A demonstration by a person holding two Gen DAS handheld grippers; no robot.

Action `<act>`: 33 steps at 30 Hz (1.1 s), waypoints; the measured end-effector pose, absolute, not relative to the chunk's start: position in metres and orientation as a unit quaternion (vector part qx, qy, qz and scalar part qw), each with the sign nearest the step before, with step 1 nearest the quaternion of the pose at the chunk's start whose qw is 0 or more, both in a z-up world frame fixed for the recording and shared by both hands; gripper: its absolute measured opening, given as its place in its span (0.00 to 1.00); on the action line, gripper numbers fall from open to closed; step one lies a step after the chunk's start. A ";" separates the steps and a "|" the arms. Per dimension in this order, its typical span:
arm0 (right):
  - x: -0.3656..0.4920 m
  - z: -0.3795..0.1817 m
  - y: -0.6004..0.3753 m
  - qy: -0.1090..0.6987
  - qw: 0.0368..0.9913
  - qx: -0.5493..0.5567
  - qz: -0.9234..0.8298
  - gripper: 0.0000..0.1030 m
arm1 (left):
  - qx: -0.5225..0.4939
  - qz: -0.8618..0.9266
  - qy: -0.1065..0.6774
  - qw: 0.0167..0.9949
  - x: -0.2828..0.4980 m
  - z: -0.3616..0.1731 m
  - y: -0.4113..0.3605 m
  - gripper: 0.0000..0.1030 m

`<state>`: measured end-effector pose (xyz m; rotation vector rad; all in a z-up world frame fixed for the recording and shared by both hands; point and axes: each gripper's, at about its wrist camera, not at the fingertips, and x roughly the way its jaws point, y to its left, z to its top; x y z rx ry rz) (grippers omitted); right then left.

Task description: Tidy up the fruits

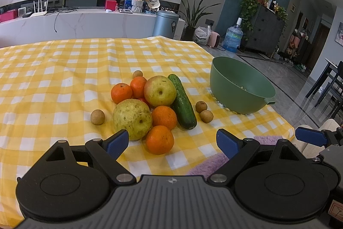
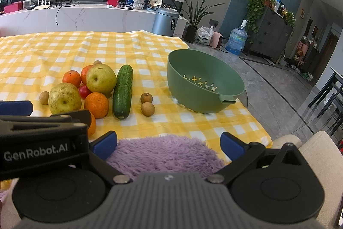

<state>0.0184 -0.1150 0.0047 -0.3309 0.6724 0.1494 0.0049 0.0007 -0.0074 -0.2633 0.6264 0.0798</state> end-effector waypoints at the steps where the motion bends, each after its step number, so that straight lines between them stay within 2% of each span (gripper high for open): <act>1: 0.018 0.005 -0.115 0.328 0.928 -0.162 0.073 0.96 | -0.130 0.039 0.307 0.942 0.005 -0.007 0.001 1.00; 7: 0.019 0.009 -0.117 0.324 0.932 -0.142 0.081 0.96 | -0.153 0.022 0.296 0.943 0.000 -0.006 0.006 1.00; 10: 0.023 0.012 -0.119 0.332 0.931 -0.130 0.078 0.96 | -0.157 0.019 0.290 0.944 0.003 -0.001 0.013 0.95; 13: 0.033 0.014 -0.121 0.347 0.928 -0.111 0.079 0.90 | -0.168 0.023 0.276 0.946 0.004 0.004 0.021 0.94; 16: 0.043 0.018 -0.123 0.359 0.923 -0.098 0.098 0.90 | -0.178 0.036 0.267 0.946 0.005 0.009 0.032 0.94; 18: 0.051 0.024 -0.121 0.360 0.923 -0.089 0.104 0.86 | -0.183 0.053 0.264 0.945 0.006 0.010 0.042 0.92; 20: 0.059 0.031 -0.118 0.362 0.922 -0.071 0.117 0.81 | -0.191 0.071 0.273 0.940 0.010 0.008 0.056 0.86; 25: 0.098 0.048 -0.097 0.386 0.911 0.009 0.143 0.78 | -0.235 0.116 0.295 0.919 0.018 -0.003 0.100 0.76; 29: 0.137 0.048 -0.072 0.421 0.888 0.069 0.173 0.67 | -0.270 0.126 0.305 0.905 0.018 -0.012 0.124 0.76; 33: 0.173 0.025 -0.052 0.479 0.855 0.108 0.165 0.58 | -0.289 0.114 0.312 0.898 0.019 -0.019 0.127 0.76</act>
